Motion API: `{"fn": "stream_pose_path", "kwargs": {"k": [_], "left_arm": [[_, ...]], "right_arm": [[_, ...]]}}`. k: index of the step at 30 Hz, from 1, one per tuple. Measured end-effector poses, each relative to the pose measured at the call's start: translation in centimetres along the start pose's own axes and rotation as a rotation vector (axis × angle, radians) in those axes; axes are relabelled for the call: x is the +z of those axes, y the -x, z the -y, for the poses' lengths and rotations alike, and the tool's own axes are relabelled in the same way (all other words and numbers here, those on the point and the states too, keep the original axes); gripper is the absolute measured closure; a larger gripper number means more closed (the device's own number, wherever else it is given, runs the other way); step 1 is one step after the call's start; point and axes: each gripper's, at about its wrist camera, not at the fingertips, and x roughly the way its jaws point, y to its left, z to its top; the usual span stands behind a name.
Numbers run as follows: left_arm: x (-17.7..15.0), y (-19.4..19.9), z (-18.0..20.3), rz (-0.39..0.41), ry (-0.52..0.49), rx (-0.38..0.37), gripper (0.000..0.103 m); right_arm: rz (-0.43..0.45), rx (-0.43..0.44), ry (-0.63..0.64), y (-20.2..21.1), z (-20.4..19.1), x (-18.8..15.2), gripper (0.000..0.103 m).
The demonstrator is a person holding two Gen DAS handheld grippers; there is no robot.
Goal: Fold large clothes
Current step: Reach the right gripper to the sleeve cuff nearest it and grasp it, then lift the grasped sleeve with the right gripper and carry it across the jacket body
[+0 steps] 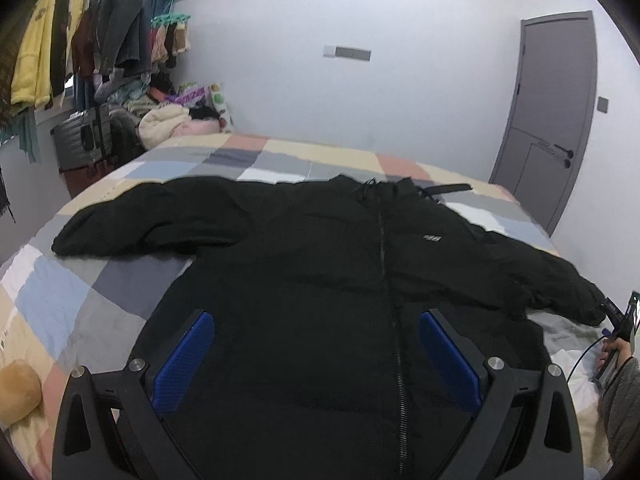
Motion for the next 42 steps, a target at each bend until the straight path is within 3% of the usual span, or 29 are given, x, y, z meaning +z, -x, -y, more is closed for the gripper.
{"fn": "stream_pose_path", "kwargs": {"k": [3, 8, 10, 17, 22, 26, 30, 36, 42], "left_arm": [[0.2, -1.9, 0.1, -0.036, 0.002, 0.037, 0.0], [0.4, -4.0, -0.1, -0.055, 0.013, 0.059, 0.0], [0.2, -4.5, -0.5, -0.056, 0.022, 0.064, 0.0], [-0.1, -5.0, -1.6, -0.058, 0.019, 0.09, 0.0], [0.4, -4.2, -1.6, -0.043, 0.019, 0.091, 0.0], [1.1, -4.0, -1.3, -0.08, -0.034, 0.081, 0.0], [1.6, -2.3, -2.3, -0.03, -0.067, 0.103, 0.0], [1.8, -0.6, -5.0, 0.01, -0.052, 0.069, 0.0], [1.7, 0.3, -7.5, 0.029, -0.023, 0.049, 0.0]], "right_arm": [[0.021, 0.04, -0.103, -1.6, 1.6, 0.1, 0.008], [0.069, 0.069, -0.105, -2.6, 2.0, 0.4, 0.014], [0.081, 0.071, -0.133, -2.6, 2.6, 0.7, 0.033], [0.091, 0.103, -0.144, -2.5, 2.4, 0.9, 0.057], [0.077, 0.108, -0.071, -2.9, 0.2, 2.0, 0.095], [0.091, 0.089, -0.021, -0.8, -1.0, 3.7, 0.099], [0.132, 0.096, 0.02, 2.4, -2.9, 6.0, 0.1], [0.219, 0.11, 0.071, 8.1, -7.5, 8.4, 0.1], [0.269, 0.058, 0.208, 12.4, -13.3, 8.2, 0.1]]}}
